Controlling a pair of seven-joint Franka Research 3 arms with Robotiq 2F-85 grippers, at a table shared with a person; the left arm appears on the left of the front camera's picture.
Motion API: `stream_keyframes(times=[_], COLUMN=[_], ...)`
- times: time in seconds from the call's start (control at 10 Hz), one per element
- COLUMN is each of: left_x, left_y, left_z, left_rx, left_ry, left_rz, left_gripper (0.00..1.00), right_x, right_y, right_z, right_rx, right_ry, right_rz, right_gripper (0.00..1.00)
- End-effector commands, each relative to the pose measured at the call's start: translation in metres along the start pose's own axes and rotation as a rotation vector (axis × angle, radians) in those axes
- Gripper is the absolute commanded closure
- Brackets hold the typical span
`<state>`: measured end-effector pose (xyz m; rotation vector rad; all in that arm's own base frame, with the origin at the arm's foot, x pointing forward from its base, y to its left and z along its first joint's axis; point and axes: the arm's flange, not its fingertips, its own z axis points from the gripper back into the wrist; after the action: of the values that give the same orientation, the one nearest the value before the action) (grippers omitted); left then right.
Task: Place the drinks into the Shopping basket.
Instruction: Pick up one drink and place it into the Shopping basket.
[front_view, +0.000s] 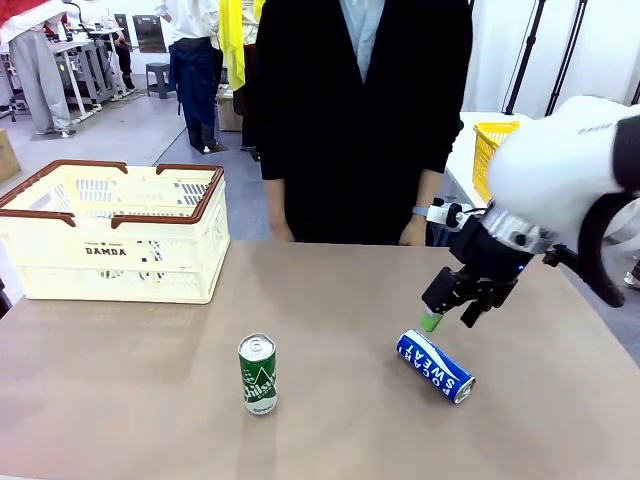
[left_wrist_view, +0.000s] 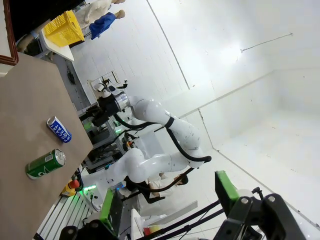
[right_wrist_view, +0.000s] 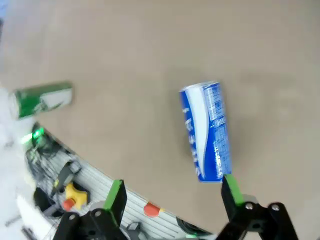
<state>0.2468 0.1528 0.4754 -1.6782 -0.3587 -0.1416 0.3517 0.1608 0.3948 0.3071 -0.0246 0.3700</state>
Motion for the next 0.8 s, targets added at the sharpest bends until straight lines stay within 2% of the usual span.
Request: stream_keyframes(times=[0.0, 0.1, 0.3, 0.4, 0.5, 0.6, 0.7], left_x=[0.0, 0.0, 0.0, 0.0, 0.0, 0.0, 0.0], left_y=[-0.003, -0.003, -0.003, -0.003, -0.003, -0.003, -0.003], left_z=[-0.001, -0.001, -0.001, -0.001, -0.001, -0.001, -0.001], left_rx=[-0.026, -0.026, -0.026, -0.026, -0.026, -0.026, -0.026], left_ry=[-0.011, -0.011, -0.011, -0.011, -0.011, -0.011, -0.011], left_rz=[-0.012, -0.012, -0.012, -0.012, -0.012, -0.012, -0.012], left_gripper=[0.0, 0.0, 0.0, 0.0, 0.0, 0.0, 0.0], right_x=[0.008, 0.012, 0.008, 0.008, 0.01, 0.011, 0.012], right_y=[-0.006, -0.014, -0.027, -0.027, -0.027, -0.025, -0.018], right_z=[-0.038, -0.047, -0.05, -0.051, -0.051, -0.051, -0.055], right_rx=[-0.149, -0.129, -0.141, -0.129, -0.053, -0.072, -0.155], right_ry=[0.015, 0.009, -0.004, -0.001, 0.025, 0.055, 0.026], right_rz=[-0.107, -0.07, -0.135, -0.102, 0.007, 0.111, 0.26], right_gripper=[0.0, 0.0, 0.0, 0.0, 0.0, 0.0, 0.0])
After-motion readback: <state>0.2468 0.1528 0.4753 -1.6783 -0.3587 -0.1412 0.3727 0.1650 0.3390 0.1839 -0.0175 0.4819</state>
